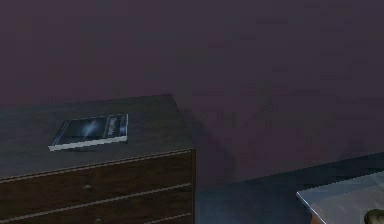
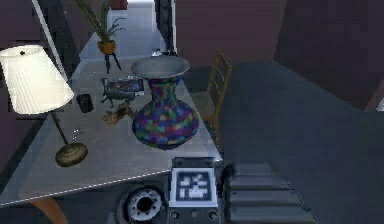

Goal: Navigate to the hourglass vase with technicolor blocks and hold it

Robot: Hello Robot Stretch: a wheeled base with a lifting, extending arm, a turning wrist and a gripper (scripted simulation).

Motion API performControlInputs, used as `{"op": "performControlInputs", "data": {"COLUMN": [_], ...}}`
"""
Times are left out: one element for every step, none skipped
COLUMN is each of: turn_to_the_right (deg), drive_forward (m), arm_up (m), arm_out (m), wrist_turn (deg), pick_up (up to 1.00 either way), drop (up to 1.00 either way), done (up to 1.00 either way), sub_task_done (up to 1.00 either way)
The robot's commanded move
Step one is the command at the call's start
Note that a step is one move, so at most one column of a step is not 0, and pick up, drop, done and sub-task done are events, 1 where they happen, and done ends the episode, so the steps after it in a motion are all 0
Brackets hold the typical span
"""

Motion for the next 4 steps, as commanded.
{"op": "performControlInputs", "data": {"turn_to_the_right": [0.0, 0.0, 0.0, 0.0], "drive_forward": [0.0, 0.0, 0.0, 0.0], "arm_up": [0.0, 0.0, 0.0, 0.0], "arm_out": [0.42, 0.0, 0.0, 0.0], "wrist_turn": [0.0, 45.0, 45.0, 45.0], "pick_up": [0.0, 0.0, 0.0, 0.0], "drop": [0.0, 0.0, 0.0, 0.0], "done": [0.0, 0.0, 0.0, 0.0], "sub_task_done": [0.0, 0.0, 0.0, 0.0]}}
